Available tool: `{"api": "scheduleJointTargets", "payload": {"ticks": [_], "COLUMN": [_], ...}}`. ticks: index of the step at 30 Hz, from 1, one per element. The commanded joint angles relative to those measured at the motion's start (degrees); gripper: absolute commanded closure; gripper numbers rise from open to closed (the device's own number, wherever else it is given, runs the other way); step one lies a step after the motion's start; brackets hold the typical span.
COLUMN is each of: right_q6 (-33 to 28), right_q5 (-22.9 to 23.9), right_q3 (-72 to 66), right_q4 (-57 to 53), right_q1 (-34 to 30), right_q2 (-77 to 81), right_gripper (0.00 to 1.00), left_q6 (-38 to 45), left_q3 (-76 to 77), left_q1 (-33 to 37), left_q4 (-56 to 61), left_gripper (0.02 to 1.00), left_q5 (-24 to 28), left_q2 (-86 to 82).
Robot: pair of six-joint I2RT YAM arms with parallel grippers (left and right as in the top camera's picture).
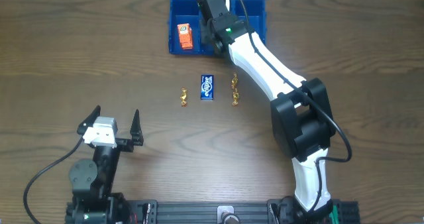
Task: Sort Candies Into Trays
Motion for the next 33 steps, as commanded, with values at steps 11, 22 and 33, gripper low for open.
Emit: {"api": "scheduleJointTargets", "payload": {"ticks": [11, 22, 33], "right_q6": [0.87, 6.97, 20.33], "right_q5": [2.69, 0.59, -7.34], "right_q3": [1.62, 5.57, 1.05], "right_q4": [0.48, -13.66, -34.16], "right_q1": [-0.09, 3.17, 8.07], "right_q2": [0.83, -1.92, -2.51], "right_gripper": [0.003, 0.003, 0.003], "left_q6": [0.79, 0.79, 0.79], "left_q3": [-1.07, -1.07, -1.07], "left_q1": [-0.11, -0.11, -0.11], "left_q4": [-1.95, -1.95, -1.95], "left_gripper": [0.02, 0.02, 0.023], "left_q5": [1.25, 1.25, 1.25], "left_q2": [-0.33, -0.33, -0.33]}}
